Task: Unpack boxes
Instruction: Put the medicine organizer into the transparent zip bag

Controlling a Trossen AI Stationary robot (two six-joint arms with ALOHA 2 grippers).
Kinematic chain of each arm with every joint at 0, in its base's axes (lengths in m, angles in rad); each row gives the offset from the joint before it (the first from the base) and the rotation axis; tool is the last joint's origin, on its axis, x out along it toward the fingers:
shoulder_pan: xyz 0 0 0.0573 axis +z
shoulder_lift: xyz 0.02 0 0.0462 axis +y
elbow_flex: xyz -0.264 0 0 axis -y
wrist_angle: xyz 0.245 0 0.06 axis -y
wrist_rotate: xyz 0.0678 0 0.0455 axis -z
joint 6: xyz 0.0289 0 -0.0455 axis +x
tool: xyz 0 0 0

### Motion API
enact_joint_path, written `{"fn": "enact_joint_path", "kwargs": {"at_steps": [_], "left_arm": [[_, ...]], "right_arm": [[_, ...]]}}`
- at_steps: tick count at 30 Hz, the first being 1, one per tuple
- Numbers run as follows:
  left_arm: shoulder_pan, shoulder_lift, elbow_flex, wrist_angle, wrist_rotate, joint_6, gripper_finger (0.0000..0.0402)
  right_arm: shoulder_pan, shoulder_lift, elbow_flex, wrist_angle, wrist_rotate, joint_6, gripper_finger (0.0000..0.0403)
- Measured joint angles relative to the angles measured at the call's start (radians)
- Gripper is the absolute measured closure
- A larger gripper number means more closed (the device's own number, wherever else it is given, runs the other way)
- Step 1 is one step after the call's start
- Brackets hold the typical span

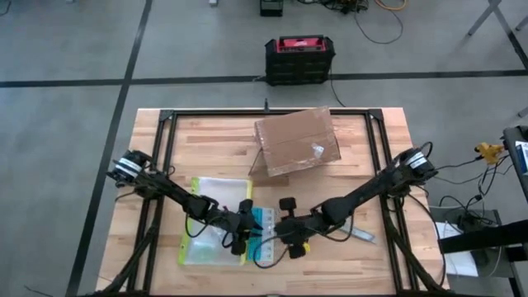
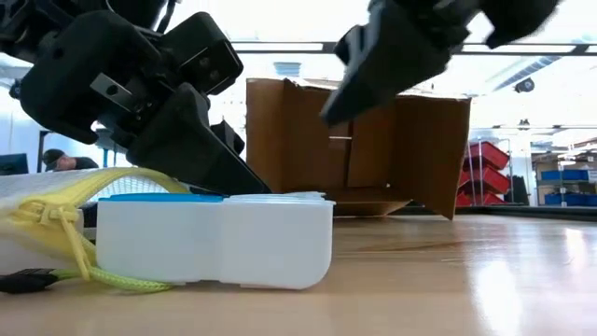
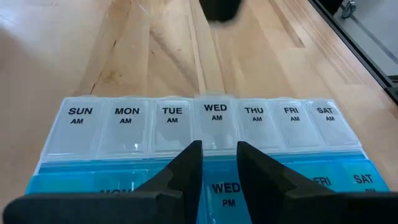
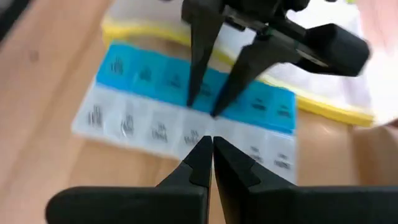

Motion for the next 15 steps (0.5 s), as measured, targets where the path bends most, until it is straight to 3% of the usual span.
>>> {"fn": "enact_joint_path", "kwargs": {"at_steps": [3,7,11,15], "left_arm": [[0.001,-0.005,-0.002,-0.004,0.0,0.002,0.0314],[0.001,-0.021,-0.003,-0.01,0.0,0.013,0.0315],[0.002,-0.029,-0.004,-0.018,0.0,0.015,0.032],[0.002,-0.03,-0.004,-0.018,0.0,0.017,0.032]], "right_arm": [[0.001,-0.011,0.003,-0.065,-0.008,-0.066,0.0363],[0.018,0.035,-0.001,-0.08,0.021,-0.205,0.0287],[0.059,0.112,-0.005,0.024,0.205,-0.358,0.023],[0.083,0.155,-0.003,0.129,0.317,-0.491,0.0217]]}}
